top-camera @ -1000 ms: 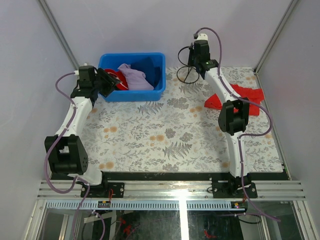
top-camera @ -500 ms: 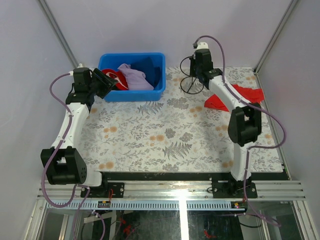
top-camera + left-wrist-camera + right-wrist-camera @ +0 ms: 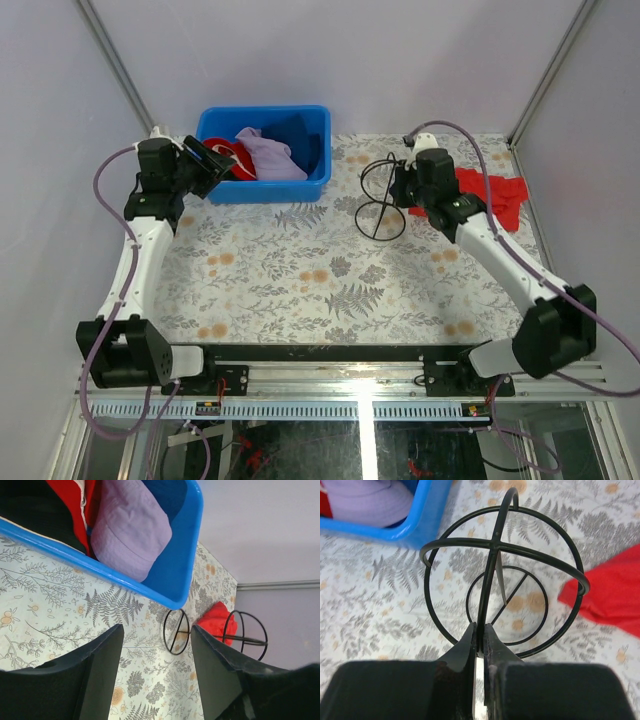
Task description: Stack the hats
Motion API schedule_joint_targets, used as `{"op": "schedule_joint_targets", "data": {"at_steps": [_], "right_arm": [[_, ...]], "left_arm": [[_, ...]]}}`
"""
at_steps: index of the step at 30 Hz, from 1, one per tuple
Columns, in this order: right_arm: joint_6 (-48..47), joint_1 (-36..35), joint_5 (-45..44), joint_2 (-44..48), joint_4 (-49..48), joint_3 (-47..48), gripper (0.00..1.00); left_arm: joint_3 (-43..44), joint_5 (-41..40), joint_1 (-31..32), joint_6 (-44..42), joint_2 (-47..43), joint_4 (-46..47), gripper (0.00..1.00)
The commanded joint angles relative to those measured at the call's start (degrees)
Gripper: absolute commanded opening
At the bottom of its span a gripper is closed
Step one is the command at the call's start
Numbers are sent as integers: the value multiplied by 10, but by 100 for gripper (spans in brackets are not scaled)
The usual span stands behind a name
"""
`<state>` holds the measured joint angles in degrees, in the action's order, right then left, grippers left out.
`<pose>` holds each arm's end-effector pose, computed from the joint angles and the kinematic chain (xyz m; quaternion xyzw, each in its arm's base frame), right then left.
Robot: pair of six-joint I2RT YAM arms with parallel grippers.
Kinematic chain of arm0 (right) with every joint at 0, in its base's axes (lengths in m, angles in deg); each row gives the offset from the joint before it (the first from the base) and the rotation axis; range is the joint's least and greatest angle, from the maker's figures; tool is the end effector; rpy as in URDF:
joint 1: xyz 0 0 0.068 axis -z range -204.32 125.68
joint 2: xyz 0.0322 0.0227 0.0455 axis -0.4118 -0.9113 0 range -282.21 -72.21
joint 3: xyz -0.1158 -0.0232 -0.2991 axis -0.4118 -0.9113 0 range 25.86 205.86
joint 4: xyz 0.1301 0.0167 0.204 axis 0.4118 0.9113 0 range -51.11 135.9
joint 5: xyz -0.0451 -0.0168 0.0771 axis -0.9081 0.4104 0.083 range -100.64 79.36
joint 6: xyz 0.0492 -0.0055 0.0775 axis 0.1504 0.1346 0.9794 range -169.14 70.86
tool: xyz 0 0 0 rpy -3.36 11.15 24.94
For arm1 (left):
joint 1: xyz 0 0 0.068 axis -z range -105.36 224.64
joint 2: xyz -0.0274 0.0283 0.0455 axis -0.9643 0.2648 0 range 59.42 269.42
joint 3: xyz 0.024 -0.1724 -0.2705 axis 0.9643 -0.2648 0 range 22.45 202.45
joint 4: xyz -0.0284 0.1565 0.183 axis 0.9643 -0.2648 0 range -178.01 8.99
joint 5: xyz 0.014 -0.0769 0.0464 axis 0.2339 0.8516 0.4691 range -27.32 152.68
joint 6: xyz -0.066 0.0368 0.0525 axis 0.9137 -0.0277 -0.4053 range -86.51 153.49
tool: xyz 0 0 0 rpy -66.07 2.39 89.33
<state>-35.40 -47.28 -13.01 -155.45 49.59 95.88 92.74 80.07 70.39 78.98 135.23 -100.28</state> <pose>0.3314 0.1368 0.3690 -0.0561 0.8363 0.1551 0.5229 0.3121 -0.0015 0.3921 -0.2764 0.7897 -0.3067 0.4537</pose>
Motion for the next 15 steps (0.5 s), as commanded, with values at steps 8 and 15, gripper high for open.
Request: {"op": "schedule_joint_targets", "data": {"at_steps": [8,15], "right_arm": [[64,-82,23,178,29,-96,0],[67,-136,2,220,35,-153,0]], "left_arm": [[0,19,-2,-38,-65,-24,79],[-18,33,0,-51,-89,-19,89]]}}
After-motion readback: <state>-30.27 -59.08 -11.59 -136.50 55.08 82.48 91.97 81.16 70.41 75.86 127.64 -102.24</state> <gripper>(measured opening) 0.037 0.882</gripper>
